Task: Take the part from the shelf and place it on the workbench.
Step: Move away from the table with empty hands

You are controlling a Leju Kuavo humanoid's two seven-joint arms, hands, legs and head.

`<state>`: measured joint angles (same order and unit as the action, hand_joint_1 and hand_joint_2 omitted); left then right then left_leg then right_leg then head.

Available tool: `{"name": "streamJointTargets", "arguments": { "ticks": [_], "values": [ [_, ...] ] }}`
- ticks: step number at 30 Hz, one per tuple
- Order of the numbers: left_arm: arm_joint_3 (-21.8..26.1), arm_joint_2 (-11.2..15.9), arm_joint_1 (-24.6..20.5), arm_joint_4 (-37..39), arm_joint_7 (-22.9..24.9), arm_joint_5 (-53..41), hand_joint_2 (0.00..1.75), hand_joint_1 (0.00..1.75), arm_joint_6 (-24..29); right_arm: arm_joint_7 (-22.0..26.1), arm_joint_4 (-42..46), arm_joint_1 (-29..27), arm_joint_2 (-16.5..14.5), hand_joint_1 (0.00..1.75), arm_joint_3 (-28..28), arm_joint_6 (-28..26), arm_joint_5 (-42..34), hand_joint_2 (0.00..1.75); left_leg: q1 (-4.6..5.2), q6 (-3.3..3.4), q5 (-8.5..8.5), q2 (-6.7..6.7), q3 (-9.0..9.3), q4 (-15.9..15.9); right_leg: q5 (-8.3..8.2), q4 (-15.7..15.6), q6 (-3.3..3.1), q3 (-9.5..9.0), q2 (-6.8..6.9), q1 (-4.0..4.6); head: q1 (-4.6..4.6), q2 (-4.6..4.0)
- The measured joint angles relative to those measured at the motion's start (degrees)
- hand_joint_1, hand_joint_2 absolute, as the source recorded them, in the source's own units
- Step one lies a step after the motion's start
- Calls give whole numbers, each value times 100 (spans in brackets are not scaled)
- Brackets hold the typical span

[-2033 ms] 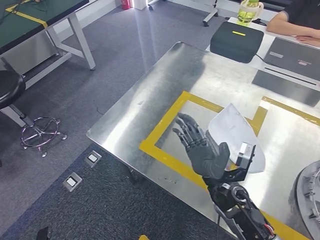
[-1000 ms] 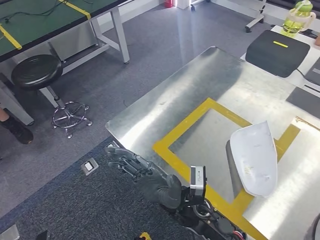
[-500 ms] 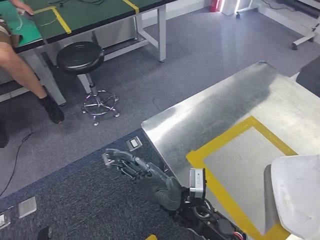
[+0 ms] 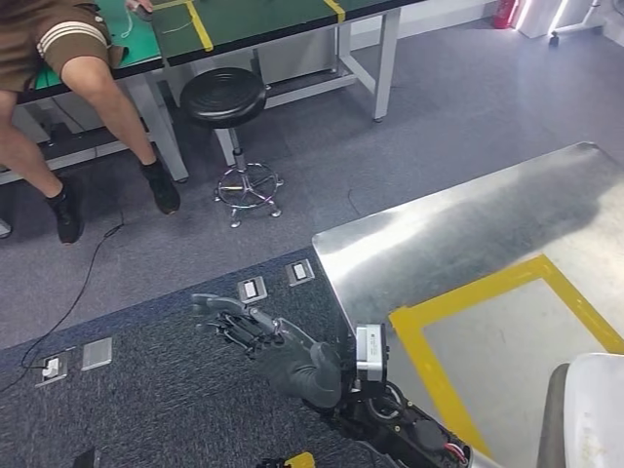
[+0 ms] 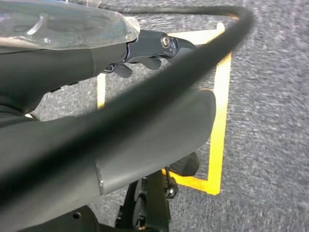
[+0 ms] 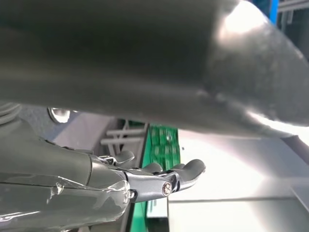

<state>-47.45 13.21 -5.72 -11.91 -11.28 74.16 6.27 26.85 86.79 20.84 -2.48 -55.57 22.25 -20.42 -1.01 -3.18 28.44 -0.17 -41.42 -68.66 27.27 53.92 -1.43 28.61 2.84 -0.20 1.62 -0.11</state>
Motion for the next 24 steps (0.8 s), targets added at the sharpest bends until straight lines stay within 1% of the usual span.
{"name": "streamJointTargets", "arguments": {
  "ticks": [1, 2, 3, 4, 5, 6, 7, 8, 9, 10, 11, 12, 13, 14, 15, 16, 17, 18, 19, 20, 21, 22, 23, 24],
  "values": [
    [0, 2, 4, 0, 0, 0, 0, 0, 0, 2, -8, 7, -3, 0, -6, 2, -1, 0, -5, 0, -214, 82, 235, 436, 18, 1, 15, -19, 69, 1, 20, 0],
    [0, 4, 1, 0, 0, 0, 0, 0, 0, 4, -15, 14, -6, 0, -10, 2, -3, 0, 5, 15, -374, 197, 470, 865, 39, 0, 34, -40, 130, 11, 40, 0],
    [0, 6, -4, 0, -1, 1, 0, 0, 0, 6, -20, 26, -9, 0, -13, 2, -6, 0, 21, 47, -487, 286, 650, 1209, 63, 1, 60, -59, 183, 25, 50, 0],
    [0, 8, -8, 0, -1, 1, 0, 0, 0, 8, -24, 38, -13, 0, -16, 2, -9, 0, 39, 87, -526, 349, 746, 1394, 83, 0, 91, -77, 228, 39, 53, 0],
    [0, 9, -11, 0, -1, 1, 0, 0, 0, 9, -28, 49, -16, 0, -19, 3, -11, 0, 58, 132, -511, 340, 754, 1428, 100, -4, 121, -93, 272, 51, 46, 0],
    [0, 11, -4, 0, -2, 1, 0, 0, 0, 9, -33, 58, -20, 0, -22, 3, -12, 0, 65, 169, -514, 279, 747, 1436, 119, -6, 152, -113, 319, 58, 31, 0],
    [0, 13, 5, 0, -2, 1, 0, 0, 0, 10, -37, 64, -25, 0, -26, 3, -13, 0, 52, 201, -510, 224, 756, 1437, 148, -1, 185, -121, 334, 51, 22, 0],
    [0, 13, 12, 0, -1, 1, 0, 0, 0, 10, -39, 71, -29, 0, -31, 4, -13, 0, 38, 233, -509, 168, 773, 1447, 212, 65, 213, -112, 271, 44, 7, 0],
    [0, 13, 16, 0, -1, 1, 0, 0, 0, 11, -41, 79, -32, 0, -33, 3, -13, 0, 23, 269, -508, 112, 794, 1460, 333, 257, 235, -42, 152, 34, -17, 0],
    [0, 11, 12, 0, -1, 1, 0, 0, 0, 12, -43, 84, -33, 0, -35, 2, -13, 0, 11, 302, -506, 58, 814, 1467, 504, 581, 250, 101, -1, 20, -45, 0],
    [0, 10, 7, 0, -1, 2, 0, 0, 0, 12, -47, 85, -33, 0, -37, 2, -13, 0, 17, 326, -501, 1, 820, 1466, 701, 1021, 256, 299, -140, 17, -81, 0],
    [0, 10, 4, 0, -2, 2, 0, 0, 0, 11, -54, 83, -33, 0, -38, 1, -12, 0, 26, 341, -497, -63, 824, 1465, 871, 1471, 259, 525, -214, 15, -115, 0],
    [0, 9, 3, 0, -2, 2, 0, 0, 0, 9, -63, 78, -32, 0, -40, 0, -12, 0, 35, 348, -494, -135, 828, 1464, 951, 1790, 258, 704, -247, 16, -140, 0],
    [0, 9, 4, 0, -2, 2, 0, 0, 0, 8, -71, 76, -32, 0, -43, -2, -12, 0, 45, 352, -491, -216, 836, 1463, 909, 1892, 248, 788, -264, 16, -161, 0],
    [0, 8, 6, 0, -2, 2, 0, 0, 0, 8, -77, 76, -32, 0, -46, -3, -12, 0, 53, 353, -488, -302, 850, 1462, 742, 1735, 227, 751, -285, 17, -179, 0],
    [0, 7, 6, 0, -1, 2, 0, 0, 0, 8, -80, 79, -32, 0, -48, -5, -13, 0, 57, 351, -484, -392, 867, 1462, 490, 1366, 197, 612, -339, 20, -196, 0],
    [0, 3, 5, 0, -2, 2, 0, 0, -1, 8, -80, 82, -32, 0, -50, -9, -13, 0, 55, 347, -482, -476, 879, 1462, 246, 911, 158, 434, -482, 20, -215, 0],
    [0, -2, 1, 0, -2, 2, 0, 0, -2, 8, -80, 85, -32, 0, -51, -13, -13, 0, 58, 335, -480, -555, 877, 1457, 74, 508, 124, 272, -643, 13, -222, 0],
    [1, -5, -2, 0, -2, 1, 0, 0, -4, 6, -80, 87, -32, 0, -52, -20, -13, 0, 48, 314, -484, -626, 861, 1455, -13, 236, 102, 152, -774, 13, -227, 0],
    [1, -9, -1, 0, -2, 0, 0, 0, -7, 4, -80, 87, -32, 0, -53, -29, -13, 0, 32, 287, -494, -691, 836, 1456, -25, 109, 88, 92, -855, 16, -230, 0],
    [1, -8, 8, 0, -2, -1, 0, 0, -9, 2, -80, 87, -32, 0, -54, -38, -12, 0, 19, 248, -511, -764, 812, 1462, -20, 68, 82, 62, -831, 21, -231, 0],
    [1, 3, 24, 1, -2, -1, 0, 0, -10, 1, -79, 89, -34, 0, -55, -46, -12, 0, 11, 211, -526, -817, 796, 1472, -33, 36, 71, 33, -758, 14, -243, 0],
    [0, 3, 40, 1, -2, -2, 0, 0, -13, -1, -78, 91, -37, 0, -56, -52, -11, 0, 20, 179, -508, -749, 775, 1445, -55, -10, 54, 5, -680, 0, -244, 0],
    [0, 7, 45, 0, -2, -2, 0, 0, -14, -1, -75, 95, -39, 0, -56, -56, -11, 0, 33, 152, -446, -612, 726, 1351, -80, -59, 35, -21, -598, -17, -219, 0]
  ]
}}
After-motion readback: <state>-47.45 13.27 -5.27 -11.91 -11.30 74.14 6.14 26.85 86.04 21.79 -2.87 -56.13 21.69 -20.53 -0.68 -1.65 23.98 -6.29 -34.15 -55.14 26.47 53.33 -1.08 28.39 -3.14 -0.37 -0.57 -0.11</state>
